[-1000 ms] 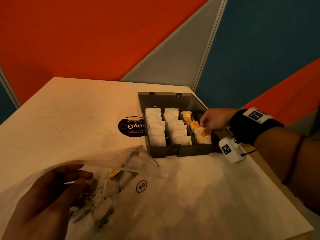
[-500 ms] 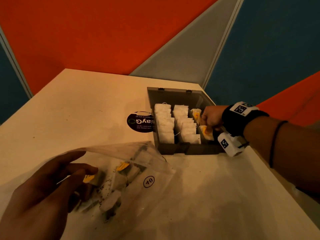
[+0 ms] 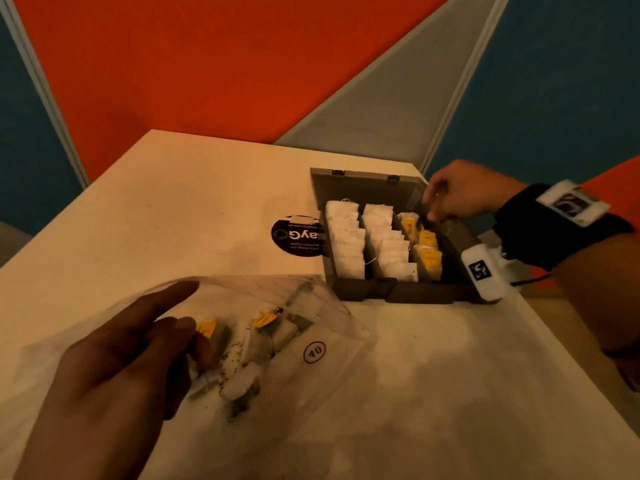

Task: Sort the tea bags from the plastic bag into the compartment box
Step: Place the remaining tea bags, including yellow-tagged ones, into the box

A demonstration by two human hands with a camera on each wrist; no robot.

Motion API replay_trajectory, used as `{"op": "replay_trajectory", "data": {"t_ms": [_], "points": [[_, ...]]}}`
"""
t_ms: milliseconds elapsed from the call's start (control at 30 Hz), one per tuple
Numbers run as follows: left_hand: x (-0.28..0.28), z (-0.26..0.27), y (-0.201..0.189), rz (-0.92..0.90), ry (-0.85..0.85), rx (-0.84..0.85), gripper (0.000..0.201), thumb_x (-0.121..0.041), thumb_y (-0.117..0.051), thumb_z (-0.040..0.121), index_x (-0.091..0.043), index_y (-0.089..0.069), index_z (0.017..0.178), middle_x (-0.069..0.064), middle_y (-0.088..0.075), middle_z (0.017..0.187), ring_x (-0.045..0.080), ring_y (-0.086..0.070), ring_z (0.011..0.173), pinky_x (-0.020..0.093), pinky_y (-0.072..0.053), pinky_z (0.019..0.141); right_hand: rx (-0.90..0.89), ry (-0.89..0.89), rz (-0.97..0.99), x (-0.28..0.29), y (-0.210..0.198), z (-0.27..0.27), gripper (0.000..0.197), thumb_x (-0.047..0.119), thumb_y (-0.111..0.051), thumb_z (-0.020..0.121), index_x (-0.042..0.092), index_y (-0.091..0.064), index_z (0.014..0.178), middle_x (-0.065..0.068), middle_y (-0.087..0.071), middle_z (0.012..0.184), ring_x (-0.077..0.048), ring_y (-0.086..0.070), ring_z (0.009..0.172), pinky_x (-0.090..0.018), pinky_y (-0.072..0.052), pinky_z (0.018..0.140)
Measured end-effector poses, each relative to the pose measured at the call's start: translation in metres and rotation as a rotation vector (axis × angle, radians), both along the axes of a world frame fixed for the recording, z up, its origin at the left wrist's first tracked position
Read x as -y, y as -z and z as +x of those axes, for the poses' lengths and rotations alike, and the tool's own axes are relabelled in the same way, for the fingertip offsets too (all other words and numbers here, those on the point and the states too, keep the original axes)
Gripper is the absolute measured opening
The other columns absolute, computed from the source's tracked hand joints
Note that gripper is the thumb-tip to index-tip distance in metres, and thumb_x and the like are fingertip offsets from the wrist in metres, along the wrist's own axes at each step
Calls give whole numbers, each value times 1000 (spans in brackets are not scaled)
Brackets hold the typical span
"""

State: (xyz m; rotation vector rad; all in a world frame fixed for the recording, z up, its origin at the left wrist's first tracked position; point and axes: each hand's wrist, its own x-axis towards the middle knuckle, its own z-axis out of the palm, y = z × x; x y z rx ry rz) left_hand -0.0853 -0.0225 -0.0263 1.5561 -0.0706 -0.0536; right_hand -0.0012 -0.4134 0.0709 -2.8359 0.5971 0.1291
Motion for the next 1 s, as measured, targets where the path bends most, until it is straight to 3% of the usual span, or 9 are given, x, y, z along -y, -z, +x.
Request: {"op": "replay_trajectory", "data": {"t_ms": [100, 200, 300, 400, 500, 600, 833, 933, 1000], "points": [[3, -1, -8, -49, -8, -87, 33, -8, -50, 96, -34, -70, 100, 13, -63, 55, 15, -40, 39, 25, -33, 44, 199, -104, 61, -48, -25, -31, 11, 18, -77, 80, 18, -69, 88, -8, -73, 78, -20, -68, 69, -34, -54, 70], [4, -9, -18, -38, -45, -118, 29, -12, -52, 96, -33, -69, 107, 9, -61, 52, 17, -43, 47, 29, -31, 51, 246, -280, 241, -114, -31, -73, 9, 29, -78, 74, 25, -72, 79, 4, -73, 71, -11, -68, 59, -34, -56, 65], [1, -14, -18, 30, -50, -101, 32, -16, -53, 97, -36, -66, 117, 3, -58, 49, 18, -47, 51, 30, -37, 54, 111, -502, 396, -175, -18, -108, 12, 40, -73, 70, 34, -71, 80, 18, -72, 76, 1, -67, 67, -25, -53, 65], [-2, -20, -17, 100, -55, -72, 36, -16, -51, 97, -35, -60, 127, -1, -56, 45, 10, -48, 45, 24, -40, 47, -130, -730, 294, -214, 13, -121, 22, 42, -66, 82, 45, -64, 104, 30, -63, 94, 14, -57, 91, -13, -47, 71], [-6, -24, -15, 163, -57, -49, 41, -16, -51, 97, -32, -54, 135, -2, -56, 45, 2, -48, 40, 17, -39, 43, -178, -835, 130, -233, 50, -119, 47, 31, -65, 89, 46, -45, 129, 24, -47, 118, 3, -48, 106, -9, -38, 78], [-8, -28, -13, 223, -53, -26, 43, -16, -53, 96, -31, -52, 137, -3, -59, 47, 0, -51, 42, 21, -40, 53, -68, -804, -16, -242, 82, -107, 57, 16, -62, 88, 36, -40, 137, 6, -41, 121, -13, -44, 109, -20, -34, 77], [-8, -25, 1, 221, -53, -2, 39, -16, -59, 91, -33, -56, 126, -1, -69, 70, 3, -54, 48, 25, -40, 56, -68, -685, 35, -243, 93, -89, 4, 22, -58, 91, 23, -60, 94, 3, -53, 94, -18, -54, 88, -29, -39, 66], [-4, -17, 18, 244, -55, 3, 35, -14, -66, 86, -28, -62, 117, -8, -65, 96, 4, -63, 78, 26, -47, 68, -64, -655, 195, -235, 90, -85, 21, 35, -63, 89, 29, -56, 69, 5, -57, 70, -14, -55, 70, -30, -44, 63], [-4, -14, 25, 306, -34, 12, 37, -9, -66, 83, -26, -63, 115, -10, -63, 107, 4, -61, 95, 27, -51, 79, -52, -636, 230, -231, 88, -83, 21, 42, -65, 86, 27, -61, 71, 5, -59, 68, -12, -56, 69, -35, -47, 68]]}}
